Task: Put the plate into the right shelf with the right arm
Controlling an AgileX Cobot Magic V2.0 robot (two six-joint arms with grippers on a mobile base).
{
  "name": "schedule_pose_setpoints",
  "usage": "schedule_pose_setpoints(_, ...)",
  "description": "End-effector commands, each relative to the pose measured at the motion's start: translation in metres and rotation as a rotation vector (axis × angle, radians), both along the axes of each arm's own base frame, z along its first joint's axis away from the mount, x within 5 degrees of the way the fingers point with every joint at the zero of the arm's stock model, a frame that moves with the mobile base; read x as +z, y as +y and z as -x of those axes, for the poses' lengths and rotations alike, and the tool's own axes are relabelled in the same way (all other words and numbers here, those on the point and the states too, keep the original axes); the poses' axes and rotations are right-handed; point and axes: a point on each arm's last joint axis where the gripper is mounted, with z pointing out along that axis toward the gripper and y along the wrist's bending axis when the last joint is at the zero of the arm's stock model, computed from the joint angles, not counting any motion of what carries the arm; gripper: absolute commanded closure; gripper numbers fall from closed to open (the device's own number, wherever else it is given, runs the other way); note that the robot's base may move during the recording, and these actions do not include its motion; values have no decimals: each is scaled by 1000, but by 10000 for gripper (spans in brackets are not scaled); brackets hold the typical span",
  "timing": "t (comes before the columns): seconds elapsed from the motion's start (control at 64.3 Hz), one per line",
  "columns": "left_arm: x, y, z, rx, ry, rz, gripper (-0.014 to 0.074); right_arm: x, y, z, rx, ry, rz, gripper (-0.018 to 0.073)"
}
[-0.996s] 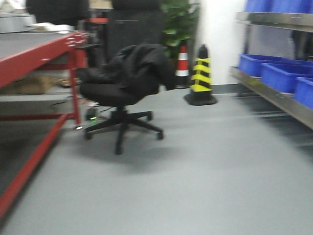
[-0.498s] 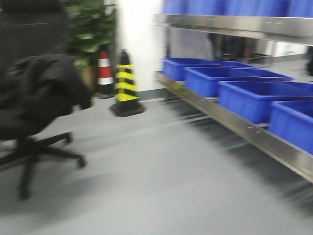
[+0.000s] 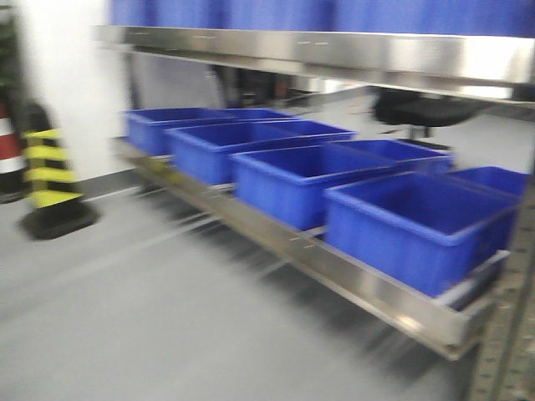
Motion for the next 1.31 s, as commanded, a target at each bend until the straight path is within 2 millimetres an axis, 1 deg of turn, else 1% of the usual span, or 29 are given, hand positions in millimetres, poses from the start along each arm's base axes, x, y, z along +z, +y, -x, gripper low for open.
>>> schedule_pose_setpoints(0.0,5,0,0,5,-82,15,643,16,-5,3,-43,-85,-52,494)
schedule_pose_setpoints(1.291,5,0,0,5,-82,15,643,16,-5,3,-43,-85,-52,494)
